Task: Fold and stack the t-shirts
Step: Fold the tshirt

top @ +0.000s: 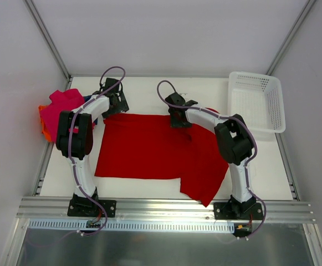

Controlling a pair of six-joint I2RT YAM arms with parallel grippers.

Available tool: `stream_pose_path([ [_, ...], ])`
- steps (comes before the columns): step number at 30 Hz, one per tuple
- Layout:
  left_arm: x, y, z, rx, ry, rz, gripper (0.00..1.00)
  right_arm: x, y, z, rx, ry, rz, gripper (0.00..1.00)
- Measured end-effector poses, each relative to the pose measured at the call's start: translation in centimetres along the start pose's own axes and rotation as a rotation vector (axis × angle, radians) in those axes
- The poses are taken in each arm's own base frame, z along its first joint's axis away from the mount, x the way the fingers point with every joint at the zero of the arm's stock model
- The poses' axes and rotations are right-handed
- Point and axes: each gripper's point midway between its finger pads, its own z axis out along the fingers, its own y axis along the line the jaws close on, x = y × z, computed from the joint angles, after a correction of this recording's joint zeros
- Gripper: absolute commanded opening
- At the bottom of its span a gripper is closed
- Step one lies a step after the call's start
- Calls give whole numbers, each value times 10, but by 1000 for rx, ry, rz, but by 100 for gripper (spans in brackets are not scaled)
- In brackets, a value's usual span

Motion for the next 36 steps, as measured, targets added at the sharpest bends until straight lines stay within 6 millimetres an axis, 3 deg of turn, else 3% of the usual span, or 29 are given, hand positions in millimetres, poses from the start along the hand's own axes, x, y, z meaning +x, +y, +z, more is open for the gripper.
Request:
stream_pose_path([
  [11,1,-2,0,13,6,0,82,1,2,-1,-4,1,0,54],
  [15,1,-2,0,13,7,0,83,1,1,0,0,0,0,37],
  [18,1,-2,0,13,7,0,83,0,0,0,4,-2,3,17],
  [22,1,-2,0,13,7,0,83,0,-2,0,15,-5,4,2],
  [29,1,-2,0,13,7,0,82,2,-19,-5,78,-22,-7,1],
  [36,1,-2,0,13,7,0,82,-4,-52,-43,147,-84,1,0],
])
